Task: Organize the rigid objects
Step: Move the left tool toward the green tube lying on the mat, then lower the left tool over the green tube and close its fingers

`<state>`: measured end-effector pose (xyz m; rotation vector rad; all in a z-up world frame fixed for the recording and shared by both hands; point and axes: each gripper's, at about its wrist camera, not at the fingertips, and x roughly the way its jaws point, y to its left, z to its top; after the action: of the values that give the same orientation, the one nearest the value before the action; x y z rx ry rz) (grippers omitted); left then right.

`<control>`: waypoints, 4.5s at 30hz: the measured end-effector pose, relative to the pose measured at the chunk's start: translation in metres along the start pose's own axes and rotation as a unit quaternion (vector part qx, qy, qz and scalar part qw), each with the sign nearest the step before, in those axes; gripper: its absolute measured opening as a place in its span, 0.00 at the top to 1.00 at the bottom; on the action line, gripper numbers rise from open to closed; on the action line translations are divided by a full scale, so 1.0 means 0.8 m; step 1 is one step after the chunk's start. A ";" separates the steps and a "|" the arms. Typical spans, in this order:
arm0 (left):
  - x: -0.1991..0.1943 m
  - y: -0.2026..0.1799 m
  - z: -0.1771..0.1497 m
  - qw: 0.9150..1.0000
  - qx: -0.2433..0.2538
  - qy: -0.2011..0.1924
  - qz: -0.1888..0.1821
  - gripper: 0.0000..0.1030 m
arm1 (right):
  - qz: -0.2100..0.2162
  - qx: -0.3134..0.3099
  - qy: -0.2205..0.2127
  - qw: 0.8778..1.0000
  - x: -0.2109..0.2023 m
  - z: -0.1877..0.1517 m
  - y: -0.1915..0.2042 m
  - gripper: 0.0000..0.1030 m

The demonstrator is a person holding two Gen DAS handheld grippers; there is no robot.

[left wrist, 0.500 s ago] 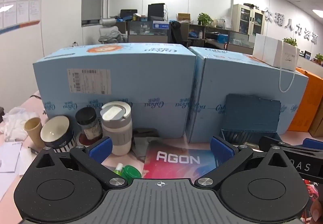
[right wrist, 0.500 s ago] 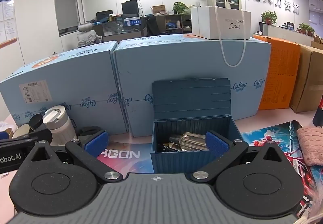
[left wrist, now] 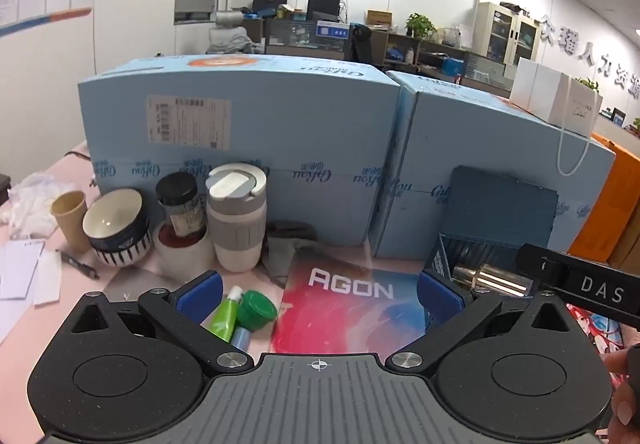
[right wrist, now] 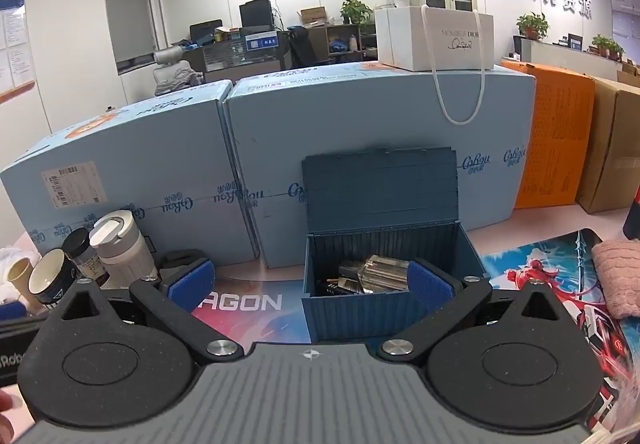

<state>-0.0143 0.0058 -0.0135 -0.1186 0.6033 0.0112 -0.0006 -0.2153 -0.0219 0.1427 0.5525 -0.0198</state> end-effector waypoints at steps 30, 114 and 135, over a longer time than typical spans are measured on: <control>-0.013 -0.027 0.004 0.998 0.040 -0.025 -0.038 0.00 | -0.021 0.026 0.008 0.999 -0.023 -0.007 -0.035 0.00; 0.115 0.094 -0.057 0.988 0.071 0.111 0.083 0.24 | 0.045 -0.074 0.153 0.984 0.115 -0.054 0.091 0.19; 0.220 0.120 -0.095 0.968 0.133 0.200 0.069 0.52 | 0.083 -0.109 0.205 0.969 0.174 -0.076 0.141 0.22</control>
<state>0.0834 0.0881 -0.1858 0.1872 1.0101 0.0418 0.0927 -0.0926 -0.1314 -0.0250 0.9489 0.2385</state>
